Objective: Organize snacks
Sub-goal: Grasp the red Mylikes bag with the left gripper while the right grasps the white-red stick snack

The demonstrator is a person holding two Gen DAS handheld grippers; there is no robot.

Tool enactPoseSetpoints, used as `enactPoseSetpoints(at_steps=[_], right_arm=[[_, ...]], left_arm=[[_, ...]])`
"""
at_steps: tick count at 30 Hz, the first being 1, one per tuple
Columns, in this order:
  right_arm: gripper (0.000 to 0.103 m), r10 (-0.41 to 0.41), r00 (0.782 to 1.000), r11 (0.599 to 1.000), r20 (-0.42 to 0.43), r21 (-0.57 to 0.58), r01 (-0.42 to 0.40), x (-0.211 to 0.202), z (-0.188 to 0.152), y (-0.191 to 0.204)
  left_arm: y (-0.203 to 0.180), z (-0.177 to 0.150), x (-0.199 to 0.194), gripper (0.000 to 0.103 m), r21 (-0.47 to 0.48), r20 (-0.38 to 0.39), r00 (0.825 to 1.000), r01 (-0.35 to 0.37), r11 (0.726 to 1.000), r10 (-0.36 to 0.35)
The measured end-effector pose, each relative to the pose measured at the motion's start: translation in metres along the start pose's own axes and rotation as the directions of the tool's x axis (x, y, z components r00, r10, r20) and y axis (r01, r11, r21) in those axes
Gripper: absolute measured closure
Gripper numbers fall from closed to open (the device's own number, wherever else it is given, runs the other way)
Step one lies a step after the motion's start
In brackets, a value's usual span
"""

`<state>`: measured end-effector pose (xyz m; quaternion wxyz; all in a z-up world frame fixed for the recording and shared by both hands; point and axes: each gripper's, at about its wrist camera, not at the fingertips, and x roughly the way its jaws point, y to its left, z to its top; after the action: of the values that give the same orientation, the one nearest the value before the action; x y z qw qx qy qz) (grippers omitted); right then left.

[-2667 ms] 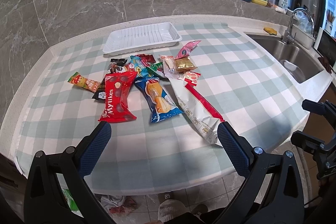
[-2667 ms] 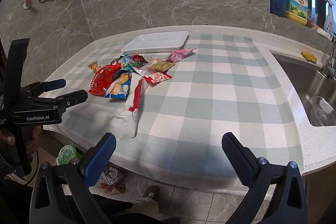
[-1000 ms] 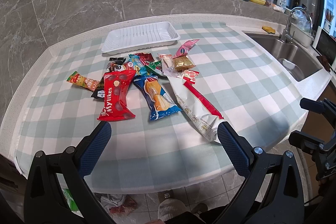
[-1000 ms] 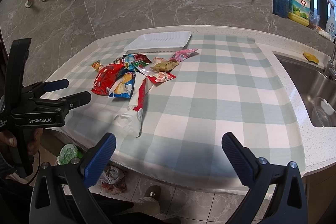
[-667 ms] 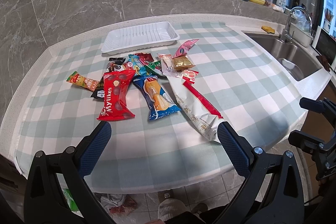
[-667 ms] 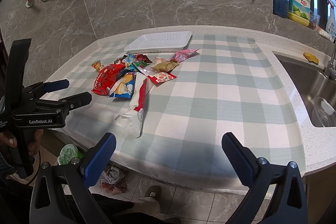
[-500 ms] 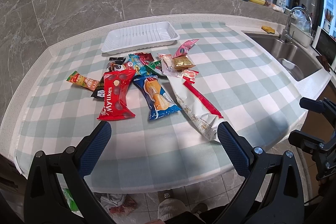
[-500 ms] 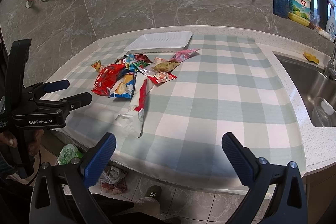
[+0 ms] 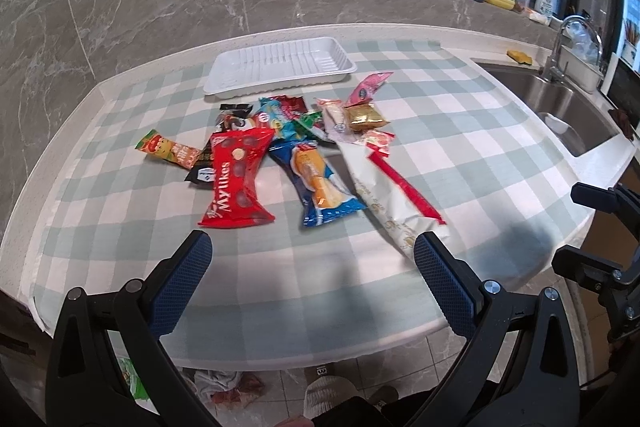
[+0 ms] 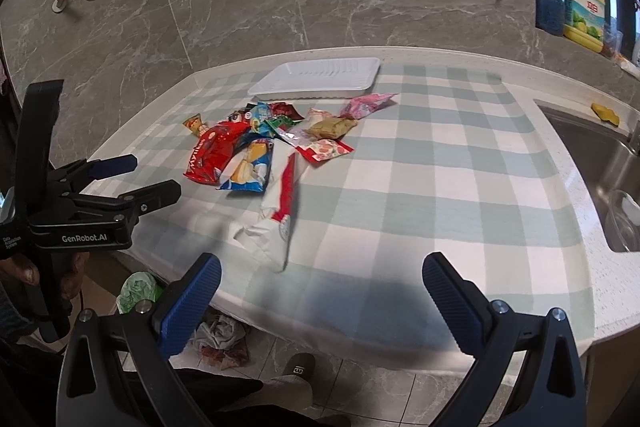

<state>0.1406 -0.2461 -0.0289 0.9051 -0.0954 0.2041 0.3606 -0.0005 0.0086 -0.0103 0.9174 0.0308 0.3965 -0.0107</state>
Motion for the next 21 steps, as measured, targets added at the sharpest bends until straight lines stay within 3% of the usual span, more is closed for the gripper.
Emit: enactPoseSetpoints(at_steps=[9, 15, 21], right_arm=[[0.002, 0.054, 0.998, 0.998, -0.024, -0.025, -0.054, 0.029, 0.022, 0.016], [0.017, 0.09, 0.994, 0.995, -0.068, -0.035, -0.092, 0.056, 0.039, 0.03], [0.039, 0.085, 0.987, 0.995, -0.139, -0.044, -0.092, 0.094, 0.052, 0.041]], left_arm=[[0.046, 0.018, 0.025, 0.001, -0.071, -0.043, 0.999, -0.02, 0.997, 0.017], [0.072, 0.034, 0.05, 0.004, -0.091, -0.071, 0.997, -0.015, 0.996, 0.008], [0.09, 0.051, 0.091, 0.036, -0.104, -0.142, 0.988, 0.05, 0.993, -0.064]])
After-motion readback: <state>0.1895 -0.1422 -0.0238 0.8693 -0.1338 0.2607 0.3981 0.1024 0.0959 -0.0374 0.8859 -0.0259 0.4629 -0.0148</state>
